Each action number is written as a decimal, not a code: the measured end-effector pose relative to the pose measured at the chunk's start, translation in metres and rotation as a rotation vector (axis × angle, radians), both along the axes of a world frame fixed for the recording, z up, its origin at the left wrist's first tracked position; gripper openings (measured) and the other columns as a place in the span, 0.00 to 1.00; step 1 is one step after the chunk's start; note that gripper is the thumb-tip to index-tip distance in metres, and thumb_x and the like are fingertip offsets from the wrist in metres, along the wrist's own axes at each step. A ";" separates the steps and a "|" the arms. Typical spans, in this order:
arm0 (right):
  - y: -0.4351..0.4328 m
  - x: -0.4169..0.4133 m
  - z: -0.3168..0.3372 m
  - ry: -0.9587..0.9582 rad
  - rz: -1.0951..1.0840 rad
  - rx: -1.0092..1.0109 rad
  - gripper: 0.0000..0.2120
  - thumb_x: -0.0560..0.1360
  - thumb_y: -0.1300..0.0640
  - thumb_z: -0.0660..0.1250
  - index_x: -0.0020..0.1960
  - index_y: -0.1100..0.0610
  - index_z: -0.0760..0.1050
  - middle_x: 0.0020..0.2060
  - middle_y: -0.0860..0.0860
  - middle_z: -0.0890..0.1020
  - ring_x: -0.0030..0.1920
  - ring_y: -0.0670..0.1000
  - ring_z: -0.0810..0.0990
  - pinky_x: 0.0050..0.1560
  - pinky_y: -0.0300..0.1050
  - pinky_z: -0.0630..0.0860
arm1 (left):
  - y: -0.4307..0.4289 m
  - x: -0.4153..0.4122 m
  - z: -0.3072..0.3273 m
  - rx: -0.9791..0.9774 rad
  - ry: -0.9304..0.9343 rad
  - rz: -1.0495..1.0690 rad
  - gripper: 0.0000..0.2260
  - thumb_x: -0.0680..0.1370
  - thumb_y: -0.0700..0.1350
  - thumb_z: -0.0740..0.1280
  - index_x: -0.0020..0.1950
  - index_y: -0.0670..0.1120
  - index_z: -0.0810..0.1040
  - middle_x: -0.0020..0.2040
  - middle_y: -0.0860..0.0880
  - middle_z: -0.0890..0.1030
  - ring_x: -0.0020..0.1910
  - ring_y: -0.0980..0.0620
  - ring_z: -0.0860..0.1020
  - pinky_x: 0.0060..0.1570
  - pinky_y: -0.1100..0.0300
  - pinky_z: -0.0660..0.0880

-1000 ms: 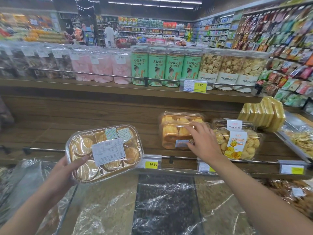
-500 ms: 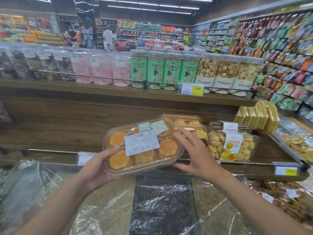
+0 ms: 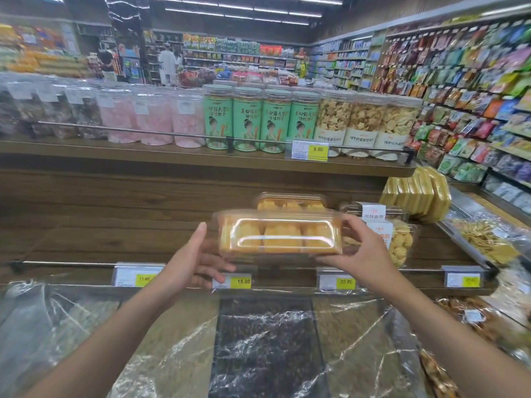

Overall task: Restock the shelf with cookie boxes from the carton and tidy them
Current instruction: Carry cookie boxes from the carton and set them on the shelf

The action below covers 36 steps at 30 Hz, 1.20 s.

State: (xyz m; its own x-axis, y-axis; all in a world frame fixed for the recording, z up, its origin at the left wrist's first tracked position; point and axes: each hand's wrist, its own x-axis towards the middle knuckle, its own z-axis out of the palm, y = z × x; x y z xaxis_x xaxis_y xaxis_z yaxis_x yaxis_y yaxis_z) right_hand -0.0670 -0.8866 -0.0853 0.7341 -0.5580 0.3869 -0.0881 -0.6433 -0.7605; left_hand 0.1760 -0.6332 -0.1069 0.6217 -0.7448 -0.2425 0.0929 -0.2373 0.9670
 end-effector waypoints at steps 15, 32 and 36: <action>-0.050 0.024 -0.024 0.103 -0.145 0.227 0.36 0.68 0.50 0.83 0.73 0.50 0.73 0.64 0.47 0.81 0.54 0.44 0.83 0.48 0.41 0.80 | -0.056 -0.005 0.010 -0.160 -0.252 0.008 0.11 0.82 0.41 0.71 0.61 0.55 0.82 0.61 0.52 0.85 0.54 0.57 0.85 0.51 0.59 0.83; -0.048 0.043 -0.058 0.190 -0.281 0.018 0.39 0.71 0.51 0.81 0.78 0.52 0.69 0.62 0.47 0.71 0.59 0.48 0.80 0.61 0.47 0.81 | -0.068 0.015 -0.040 -0.135 -0.324 -0.026 0.22 0.83 0.29 0.64 0.70 0.51 0.78 0.66 0.53 0.82 0.55 0.69 0.82 0.58 0.67 0.78; -0.046 0.040 -0.064 0.171 -0.308 -0.070 0.35 0.71 0.51 0.81 0.74 0.48 0.71 0.59 0.47 0.76 0.56 0.46 0.79 0.57 0.44 0.79 | -0.072 0.022 -0.046 -0.096 -0.338 -0.029 0.25 0.83 0.30 0.64 0.64 0.61 0.81 0.59 0.60 0.86 0.57 0.52 0.83 0.58 0.51 0.77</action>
State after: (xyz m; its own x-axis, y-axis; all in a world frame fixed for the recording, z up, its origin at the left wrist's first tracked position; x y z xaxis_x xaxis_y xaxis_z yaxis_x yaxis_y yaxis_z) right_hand -0.0270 -0.9330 -0.1495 0.5928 -0.7398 0.3184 -0.4082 -0.6167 -0.6731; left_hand 0.1979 -0.7050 -0.1525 0.6331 -0.7727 0.0453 -0.2418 -0.1418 0.9599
